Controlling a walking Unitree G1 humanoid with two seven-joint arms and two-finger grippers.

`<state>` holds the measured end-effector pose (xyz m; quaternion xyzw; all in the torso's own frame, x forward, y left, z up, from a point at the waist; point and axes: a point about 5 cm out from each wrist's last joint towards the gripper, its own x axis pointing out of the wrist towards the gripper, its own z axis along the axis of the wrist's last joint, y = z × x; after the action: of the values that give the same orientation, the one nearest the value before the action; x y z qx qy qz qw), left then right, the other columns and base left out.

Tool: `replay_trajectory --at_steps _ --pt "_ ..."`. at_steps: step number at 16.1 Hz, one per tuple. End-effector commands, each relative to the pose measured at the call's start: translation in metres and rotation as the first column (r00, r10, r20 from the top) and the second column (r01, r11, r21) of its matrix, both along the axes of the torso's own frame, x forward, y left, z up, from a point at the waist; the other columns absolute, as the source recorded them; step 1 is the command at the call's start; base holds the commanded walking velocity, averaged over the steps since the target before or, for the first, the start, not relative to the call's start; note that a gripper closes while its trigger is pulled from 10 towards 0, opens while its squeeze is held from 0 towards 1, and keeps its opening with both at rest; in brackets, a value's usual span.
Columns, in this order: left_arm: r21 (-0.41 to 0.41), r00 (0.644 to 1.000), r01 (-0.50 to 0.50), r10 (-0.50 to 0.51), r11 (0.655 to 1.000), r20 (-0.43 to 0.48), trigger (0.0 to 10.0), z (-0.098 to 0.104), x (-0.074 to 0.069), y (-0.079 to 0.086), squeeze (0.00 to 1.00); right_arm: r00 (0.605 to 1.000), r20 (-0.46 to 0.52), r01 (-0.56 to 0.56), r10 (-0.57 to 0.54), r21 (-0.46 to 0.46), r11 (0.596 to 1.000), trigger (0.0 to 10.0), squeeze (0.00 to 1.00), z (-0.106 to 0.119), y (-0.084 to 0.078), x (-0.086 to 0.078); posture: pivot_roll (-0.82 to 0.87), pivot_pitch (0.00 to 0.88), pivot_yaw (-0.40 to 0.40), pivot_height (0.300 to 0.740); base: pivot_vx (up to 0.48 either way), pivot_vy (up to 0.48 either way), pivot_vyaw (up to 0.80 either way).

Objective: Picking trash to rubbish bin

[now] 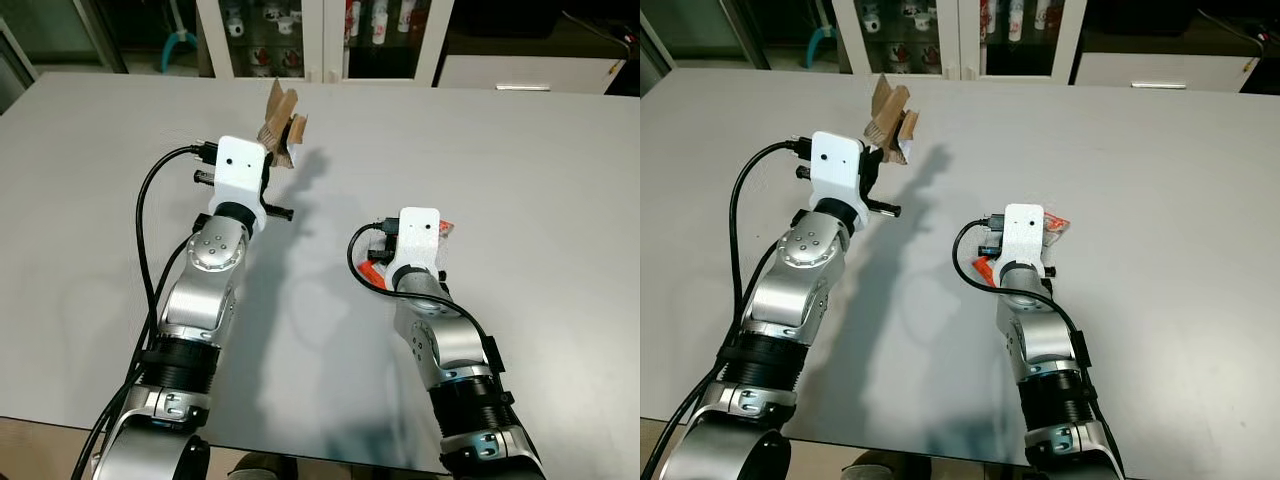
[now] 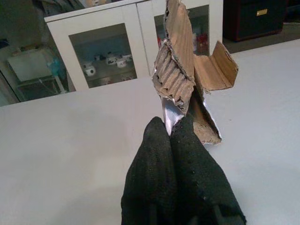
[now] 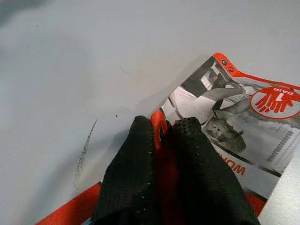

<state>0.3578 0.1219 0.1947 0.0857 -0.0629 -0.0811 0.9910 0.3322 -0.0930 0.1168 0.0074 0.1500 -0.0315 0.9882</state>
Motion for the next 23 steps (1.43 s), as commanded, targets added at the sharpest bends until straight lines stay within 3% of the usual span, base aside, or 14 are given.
replay_trajectory --at_steps 1,4,5,7,10,14,19,23 --pt "0.007 1.000 0.014 -0.014 1.000 0.011 10.0 0.003 0.002 -0.002 0.00 0.994 -0.107 0.027 -0.027 -0.004 1.000 0.0 0.00 -0.022 -0.005 -0.006 -0.03 0.101 0.078 0.740 0.000 0.000 0.00" --pt "0.008 1.000 0.015 -0.015 1.000 0.026 10.0 0.008 0.005 -0.003 0.00 0.998 -0.041 0.045 -0.044 0.015 0.999 0.0 0.00 -0.011 -0.006 0.001 -0.03 0.088 0.086 0.740 0.000 0.000 0.00" --pt "0.007 0.999 0.014 -0.014 1.000 0.029 10.0 0.009 0.006 -0.003 0.00 0.997 0.056 0.045 -0.048 0.054 0.998 10.0 0.00 0.007 -0.007 0.005 -0.03 0.087 0.088 0.740 0.000 0.000 0.00" --pt "0.003 0.999 0.015 -0.015 1.000 0.030 10.0 0.009 0.007 -0.003 0.00 0.977 0.200 0.058 -0.074 0.082 0.995 10.0 0.00 0.036 -0.012 0.011 -0.04 0.085 0.088 0.740 0.000 0.000 0.00" --pt "-0.005 0.999 0.018 -0.018 1.000 0.034 10.0 0.009 0.007 -0.005 0.00 0.937 0.330 0.080 -0.112 0.112 0.991 10.0 0.00 0.066 -0.019 0.014 -0.04 0.085 0.084 0.740 0.000 0.000 0.00" --pt "-0.045 0.999 0.017 -0.015 0.999 0.036 10.0 0.006 0.007 -0.006 0.00 0.873 0.470 0.059 -0.131 0.164 0.985 10.0 0.00 0.091 -0.022 0.013 -0.04 0.079 0.077 0.740 0.000 0.000 0.00" --pt "-0.102 0.999 -0.018 0.022 0.995 0.034 10.0 -0.020 -0.010 -0.012 0.00 0.874 0.477 0.028 -0.096 0.148 0.989 10.0 0.00 0.083 -0.023 0.010 -0.05 0.076 0.063 0.740 0.000 0.000 0.00" --pt "-0.145 0.998 -0.017 0.025 0.989 0.051 10.0 -0.026 -0.023 -0.017 0.00 0.873 0.482 0.015 -0.071 0.120 0.993 10.0 0.00 0.076 -0.033 0.004 -0.05 0.064 0.039 0.740 0.000 0.000 0.00"
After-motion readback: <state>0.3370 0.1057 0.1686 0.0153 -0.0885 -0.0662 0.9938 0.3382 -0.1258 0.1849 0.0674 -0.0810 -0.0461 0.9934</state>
